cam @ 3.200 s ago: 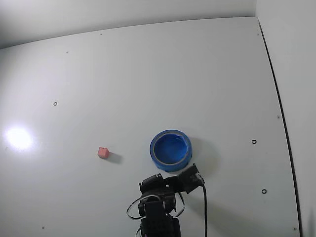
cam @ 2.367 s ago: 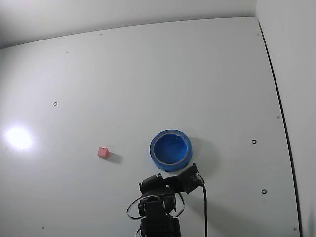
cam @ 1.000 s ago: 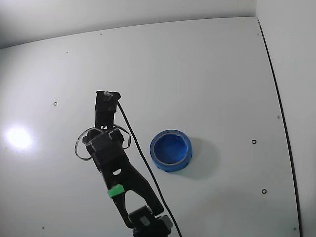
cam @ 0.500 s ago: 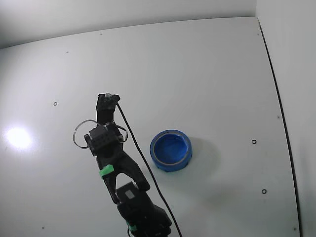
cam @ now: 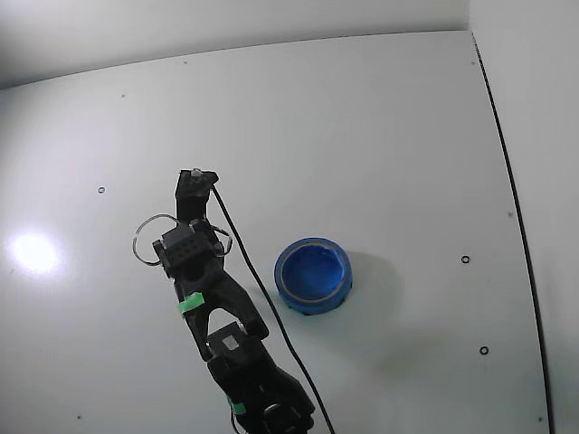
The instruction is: Grasp a block and put it in the bin.
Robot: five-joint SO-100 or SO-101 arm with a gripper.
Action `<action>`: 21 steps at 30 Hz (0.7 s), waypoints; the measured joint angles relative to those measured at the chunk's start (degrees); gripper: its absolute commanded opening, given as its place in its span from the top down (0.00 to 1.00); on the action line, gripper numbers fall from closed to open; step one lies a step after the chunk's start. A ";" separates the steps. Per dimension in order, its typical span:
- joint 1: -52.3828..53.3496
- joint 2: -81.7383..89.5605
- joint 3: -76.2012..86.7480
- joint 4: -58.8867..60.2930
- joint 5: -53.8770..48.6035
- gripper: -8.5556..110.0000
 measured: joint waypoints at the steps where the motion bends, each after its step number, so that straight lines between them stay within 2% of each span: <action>1: 0.00 0.00 0.00 0.00 0.00 0.68; 21: 0.00 -2.55 -0.09 0.00 0.00 0.68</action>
